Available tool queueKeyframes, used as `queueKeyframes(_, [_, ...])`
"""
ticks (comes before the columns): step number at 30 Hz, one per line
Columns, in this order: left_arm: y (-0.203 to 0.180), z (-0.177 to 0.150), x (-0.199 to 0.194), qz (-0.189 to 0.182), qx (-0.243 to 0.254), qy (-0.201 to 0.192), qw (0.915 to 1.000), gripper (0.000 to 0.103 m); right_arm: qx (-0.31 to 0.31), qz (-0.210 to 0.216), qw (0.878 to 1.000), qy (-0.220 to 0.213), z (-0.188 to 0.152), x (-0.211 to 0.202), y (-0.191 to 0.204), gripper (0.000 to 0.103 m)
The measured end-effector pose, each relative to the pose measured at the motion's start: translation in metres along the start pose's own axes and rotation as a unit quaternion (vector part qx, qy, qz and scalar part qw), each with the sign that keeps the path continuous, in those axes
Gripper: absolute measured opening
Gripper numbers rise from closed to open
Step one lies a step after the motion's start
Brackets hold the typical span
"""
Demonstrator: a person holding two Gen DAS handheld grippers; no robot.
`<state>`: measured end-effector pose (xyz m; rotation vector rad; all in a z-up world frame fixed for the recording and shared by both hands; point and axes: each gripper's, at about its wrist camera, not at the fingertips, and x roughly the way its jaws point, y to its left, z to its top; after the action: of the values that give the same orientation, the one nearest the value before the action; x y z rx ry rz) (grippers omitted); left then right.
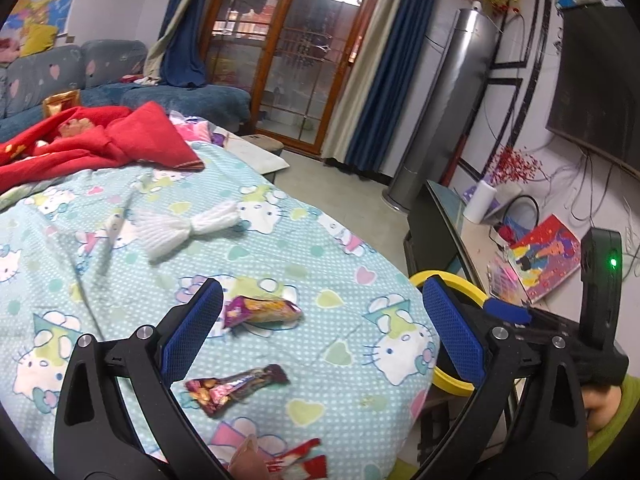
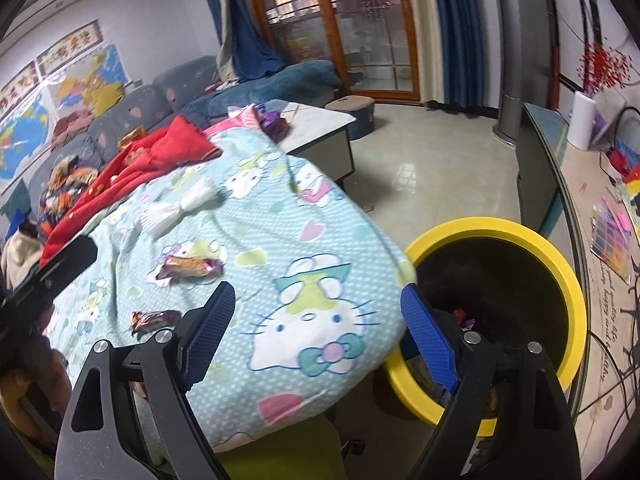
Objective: Collect trash
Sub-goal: 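Bring both open tools back over the remaining candy wrappers on the bedspread, then grasp the white tied plastic bag with the left tool while the right tool grasps the purple wrapper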
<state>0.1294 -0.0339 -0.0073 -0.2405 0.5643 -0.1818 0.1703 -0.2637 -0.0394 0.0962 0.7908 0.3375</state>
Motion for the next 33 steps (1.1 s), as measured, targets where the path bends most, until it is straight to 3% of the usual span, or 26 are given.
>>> queueKeyframes(20, [0.080,0.016,-0.025,0.059,-0.072,-0.040,0.9949,0.092,-0.061,0.032,0.997,0.038,-0.008,0.024,0.064,0.084])
queueKeyframes(29, [0.128,0.013,-0.015,0.099,-0.106,-0.032,0.9890,0.092,-0.082,0.048,0.994,0.053,-0.006,0.051,0.089,0.084])
queueKeyframes(33, [0.150,0.012,-0.001,0.098,-0.123,-0.012,0.9875,0.092,-0.109,0.052,0.991,0.053,0.000,0.068,0.104,0.083])
